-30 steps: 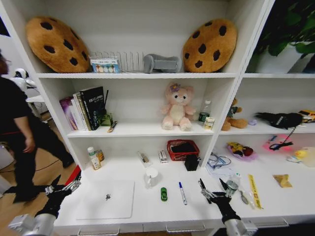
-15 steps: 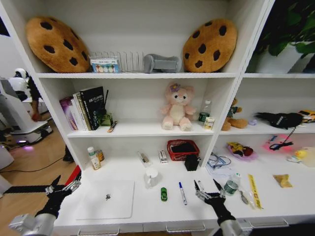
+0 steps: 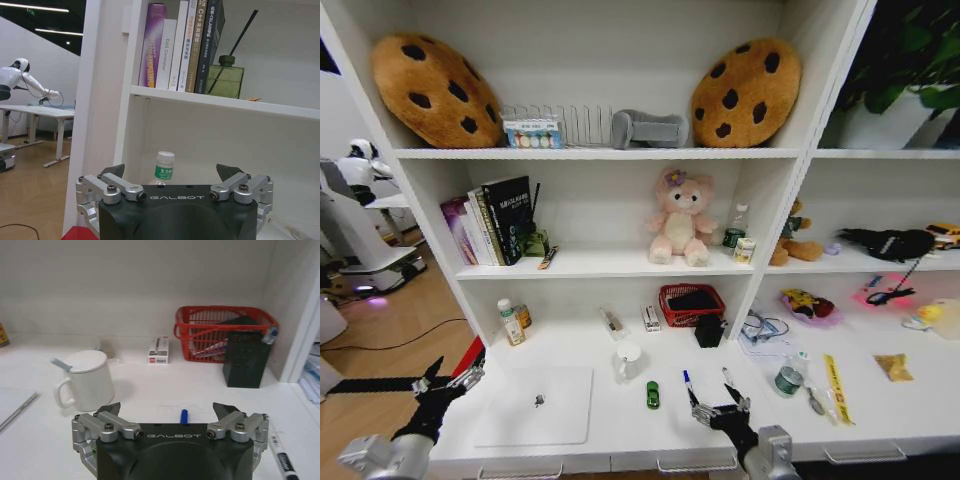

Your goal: Organize the objects on the table.

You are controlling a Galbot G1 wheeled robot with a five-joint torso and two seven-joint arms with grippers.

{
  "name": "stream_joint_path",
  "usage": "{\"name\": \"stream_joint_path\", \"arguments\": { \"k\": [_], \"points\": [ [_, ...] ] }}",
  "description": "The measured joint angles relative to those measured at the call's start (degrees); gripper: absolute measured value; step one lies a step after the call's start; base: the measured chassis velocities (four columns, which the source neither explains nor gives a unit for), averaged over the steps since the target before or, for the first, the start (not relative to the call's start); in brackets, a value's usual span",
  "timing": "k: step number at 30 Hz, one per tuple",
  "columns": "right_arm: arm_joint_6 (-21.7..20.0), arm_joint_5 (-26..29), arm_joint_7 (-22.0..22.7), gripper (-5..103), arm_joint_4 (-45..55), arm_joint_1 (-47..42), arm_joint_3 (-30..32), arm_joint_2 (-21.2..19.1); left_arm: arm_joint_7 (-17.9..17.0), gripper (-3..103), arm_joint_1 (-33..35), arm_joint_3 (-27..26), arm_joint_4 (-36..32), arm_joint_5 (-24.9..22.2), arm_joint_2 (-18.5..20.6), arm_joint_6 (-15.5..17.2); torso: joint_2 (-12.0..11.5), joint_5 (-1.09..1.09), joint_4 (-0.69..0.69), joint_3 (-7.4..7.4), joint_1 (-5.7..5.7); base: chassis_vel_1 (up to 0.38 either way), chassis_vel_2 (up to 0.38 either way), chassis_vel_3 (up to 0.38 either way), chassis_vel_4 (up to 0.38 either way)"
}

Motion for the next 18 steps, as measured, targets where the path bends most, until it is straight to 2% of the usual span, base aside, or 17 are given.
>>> {"name": "stream_joint_path", "arguments": {
  "k": [2,3,5,6,8,9,11,12,14,16,17,18],
  "points": [
    [2.80,-3.45,-2.56,100,-2.84,2.38,-3.11,-0.52,0.00,100,0.00,0.01,-0.01,0.00,0.01,0.00,0.00,0.00,0.00,0.00,0.00,0.000,0.000,0.000,0.000],
    [2.80,-3.45,-2.56,100,-2.84,2.38,-3.11,-0.52,0.00,100,0.00,0.01,-0.01,0.00,0.01,0.00,0.00,0.00,0.00,0.00,0.00,0.000,0.000,0.000,0.000],
    [6.92,-9.16,-4.72,100,-6.58,4.51,-7.18,-0.04,0.00,100,0.01,0.02,-0.01,0.00,0.01,0.01,0.00,0.00,0.00,0.00,0.00,0.000,0.000,0.000,0.000],
    [6.92,-9.16,-4.72,100,-6.58,4.51,-7.18,-0.04,0.00,100,0.01,0.02,-0.01,0.00,0.01,0.01,0.00,0.00,0.00,0.00,0.00,0.000,0.000,0.000,0.000],
    [11.73,-14.32,-6.82,100,-11.08,6.26,-10.82,1.62,0.01,100,0.00,0.02,-0.02,0.00,0.02,0.01,0.00,0.01,-0.01,0.00,0.00,0.000,0.000,0.000,0.000],
    [11.73,-14.32,-6.82,100,-11.08,6.26,-10.82,1.62,0.01,100,0.00,0.02,-0.02,0.00,0.02,0.01,0.00,0.01,-0.01,0.00,0.00,0.000,0.000,0.000,0.000],
    [18.03,-19.14,-9.05,100,-15.69,7.81,-13.45,3.82,0.01,100,0.01,0.02,-0.02,0.01,0.02,0.01,0.00,-0.01,-0.01,0.00,0.00,0.000,0.000,0.000,0.000],
    [18.03,-19.14,-9.05,100,-15.69,7.81,-13.45,3.82,0.01,100,0.01,0.02,-0.02,0.01,0.02,0.01,0.00,-0.01,-0.01,0.00,0.00,0.000,0.000,0.000,0.000],
    [23.94,-22.58,-10.49,100,-19.99,8.77,-14.97,6.11,0.01,100,0.00,0.02,-0.02,0.01,0.02,0.01,0.00,-0.01,0.00,0.00,0.00,0.000,0.000,0.000,0.000],
    [23.94,-22.58,-10.49,100,-19.99,8.77,-14.97,6.11,0.01,100,0.00,0.02,-0.02,0.01,0.02,0.01,0.00,-0.01,0.00,0.00,0.00,0.000,0.000,0.000,0.000],
    [25.38,-23.12,-10.74,100,-21.27,9.04,-15.28,6.82,0.01,100,0.00,0.02,-0.02,0.01,0.02,0.01,0.00,-0.01,0.00,0.00,0.00,0.000,0.000,0.000,0.000],
    [30.30,-24.50,-11.19,100,-25.92,10.21,-15.98,11.01,0.01,100,0.00,0.02,-0.02,0.01,0.02,0.01,0.00,0.00,-0.01,0.00,0.00,0.000,0.000,0.000,0.000]
  ]
}}
